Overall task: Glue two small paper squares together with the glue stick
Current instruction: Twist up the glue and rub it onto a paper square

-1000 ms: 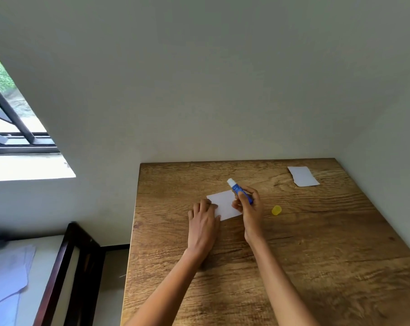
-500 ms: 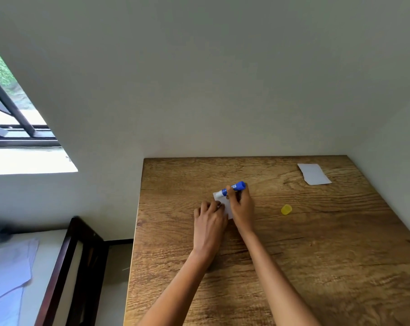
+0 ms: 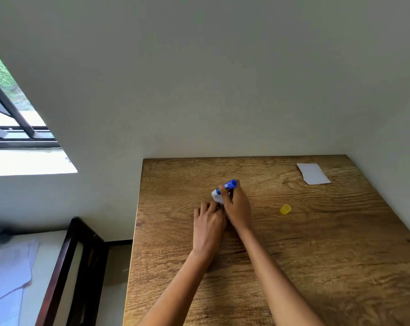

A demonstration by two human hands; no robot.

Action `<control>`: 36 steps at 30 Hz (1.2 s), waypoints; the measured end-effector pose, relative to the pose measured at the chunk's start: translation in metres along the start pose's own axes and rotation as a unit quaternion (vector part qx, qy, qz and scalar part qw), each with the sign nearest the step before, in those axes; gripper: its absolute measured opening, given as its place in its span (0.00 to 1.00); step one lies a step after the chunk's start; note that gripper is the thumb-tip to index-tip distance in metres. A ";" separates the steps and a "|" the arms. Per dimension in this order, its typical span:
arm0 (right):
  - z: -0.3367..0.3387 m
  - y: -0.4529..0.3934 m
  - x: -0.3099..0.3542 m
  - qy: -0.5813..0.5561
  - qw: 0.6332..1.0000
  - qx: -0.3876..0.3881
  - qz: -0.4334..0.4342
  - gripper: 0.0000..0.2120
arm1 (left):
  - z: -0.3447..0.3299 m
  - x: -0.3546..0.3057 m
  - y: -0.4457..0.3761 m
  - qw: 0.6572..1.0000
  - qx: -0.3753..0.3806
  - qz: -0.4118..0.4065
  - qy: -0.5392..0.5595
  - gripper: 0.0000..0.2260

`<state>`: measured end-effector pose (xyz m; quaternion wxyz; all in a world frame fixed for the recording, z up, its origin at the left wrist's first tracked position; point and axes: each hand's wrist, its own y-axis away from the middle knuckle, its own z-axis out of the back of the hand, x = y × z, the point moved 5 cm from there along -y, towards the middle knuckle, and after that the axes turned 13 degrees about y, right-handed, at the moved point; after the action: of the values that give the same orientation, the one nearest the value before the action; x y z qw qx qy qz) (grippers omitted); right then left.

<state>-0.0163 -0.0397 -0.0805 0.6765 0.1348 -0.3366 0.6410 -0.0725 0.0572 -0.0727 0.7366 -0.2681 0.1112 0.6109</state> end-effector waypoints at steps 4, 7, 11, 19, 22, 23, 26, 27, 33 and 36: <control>0.002 -0.001 -0.003 0.007 1.000 -0.010 -0.026 0.12 | 0.000 -0.001 0.000 1.000 -0.009 -0.011 -0.006 0.04; 0.008 -0.004 -0.011 0.001 0.998 -0.028 -0.052 0.12 | 0.001 -0.001 0.000 1.000 -0.021 -0.013 -0.013 0.06; 0.017 -0.008 -0.024 -0.009 0.996 -0.040 -0.077 0.12 | -0.001 0.001 0.000 0.999 -0.027 -0.015 -0.019 0.10; 0.023 -0.012 -0.038 -0.030 0.989 -0.067 -0.127 0.13 | 0.001 0.000 0.000 0.999 -0.027 -0.017 -0.023 0.16; 0.031 -0.010 -0.039 -0.086 0.980 -0.087 -0.156 0.11 | 0.000 0.001 0.000 0.999 -0.030 -0.016 -0.022 0.16; 0.033 -0.009 -0.038 -0.111 0.977 -0.094 -0.158 0.09 | 0.000 0.001 0.000 0.999 -0.032 -0.016 -0.020 0.16; 0.033 -0.004 -0.027 -0.132 0.982 -0.064 -0.117 0.07 | -0.001 0.001 0.000 0.999 -0.033 -0.016 -0.018 0.15; 0.030 -0.003 -0.021 -0.113 0.988 -0.041 -0.093 0.07 | -0.001 0.001 0.000 0.999 -0.028 -0.014 -0.020 0.15; 0.016 -0.014 0.013 0.063 0.997 0.022 0.027 0.12 | -0.001 0.002 0.001 1.000 -0.016 -0.010 -0.019 0.14; 0.013 -0.019 0.025 0.127 0.988 0.049 0.069 0.13 | -0.001 0.001 0.001 1.000 -0.015 -0.011 -0.016 0.12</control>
<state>-0.0027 -0.0311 -0.0507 0.6606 0.0620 -0.2250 0.7135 -0.0728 0.0578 -0.0742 0.7409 -0.2702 0.0870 0.6086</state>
